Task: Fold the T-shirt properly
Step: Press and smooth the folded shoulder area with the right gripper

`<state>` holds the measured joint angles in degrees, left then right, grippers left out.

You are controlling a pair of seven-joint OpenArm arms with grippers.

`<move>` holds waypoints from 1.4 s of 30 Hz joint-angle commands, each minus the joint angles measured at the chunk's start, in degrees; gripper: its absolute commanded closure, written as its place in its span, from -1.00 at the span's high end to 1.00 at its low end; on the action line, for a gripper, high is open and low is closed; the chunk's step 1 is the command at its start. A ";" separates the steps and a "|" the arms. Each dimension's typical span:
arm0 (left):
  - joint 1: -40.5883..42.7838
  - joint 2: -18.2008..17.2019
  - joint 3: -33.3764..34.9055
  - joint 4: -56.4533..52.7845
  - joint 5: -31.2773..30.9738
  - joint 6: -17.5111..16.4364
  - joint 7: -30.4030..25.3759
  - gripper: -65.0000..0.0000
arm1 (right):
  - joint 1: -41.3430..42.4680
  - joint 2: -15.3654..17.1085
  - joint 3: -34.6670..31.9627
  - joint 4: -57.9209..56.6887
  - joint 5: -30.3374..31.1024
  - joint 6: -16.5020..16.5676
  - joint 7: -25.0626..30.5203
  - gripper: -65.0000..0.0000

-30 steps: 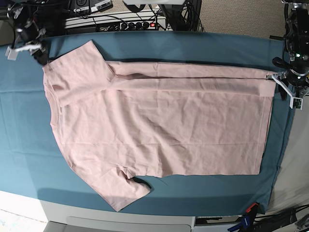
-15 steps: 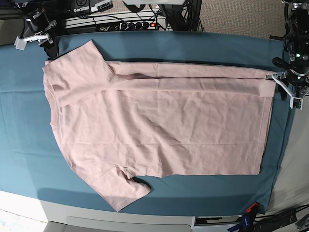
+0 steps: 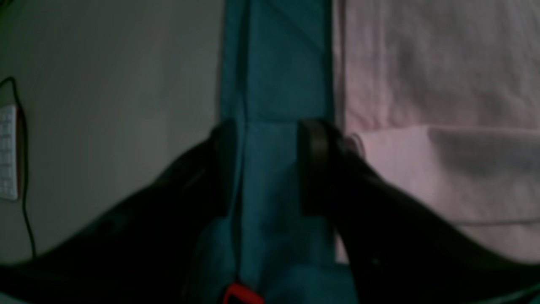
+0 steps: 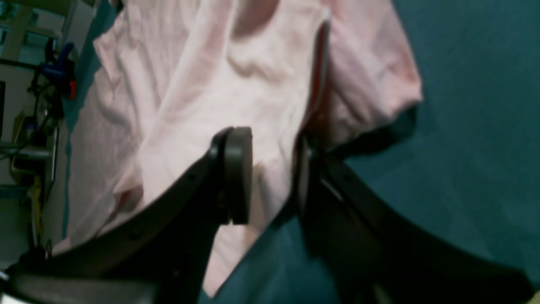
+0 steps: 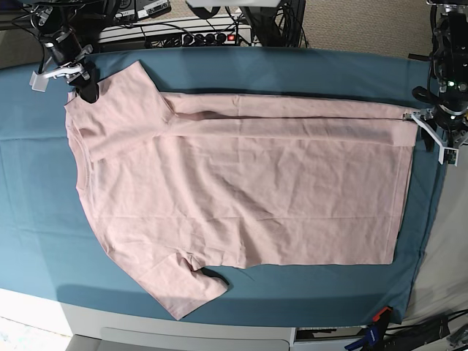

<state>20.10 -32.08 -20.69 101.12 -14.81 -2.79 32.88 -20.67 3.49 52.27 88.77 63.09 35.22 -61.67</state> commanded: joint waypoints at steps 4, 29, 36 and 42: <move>-0.44 -1.09 -0.48 0.74 -0.26 0.42 -1.25 -0.23 | -0.13 0.81 0.17 0.83 1.44 0.55 0.96 -0.55; -0.44 -1.09 -0.48 0.74 -0.81 0.39 -1.25 -0.23 | 17.14 0.79 -19.52 0.83 -4.42 4.78 5.09 -1.00; -0.44 -1.09 -0.48 0.74 -0.83 0.39 -1.27 -0.23 | 21.66 0.81 -20.72 0.83 -14.34 4.78 11.65 -1.00; -0.44 -1.09 -0.48 0.74 -0.83 0.22 -1.27 -0.23 | 23.45 0.79 -20.72 0.79 -18.16 4.78 14.25 -1.00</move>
<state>20.10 -32.08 -20.69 101.12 -15.70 -2.81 32.88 1.78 3.64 31.48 88.75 43.55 39.29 -49.04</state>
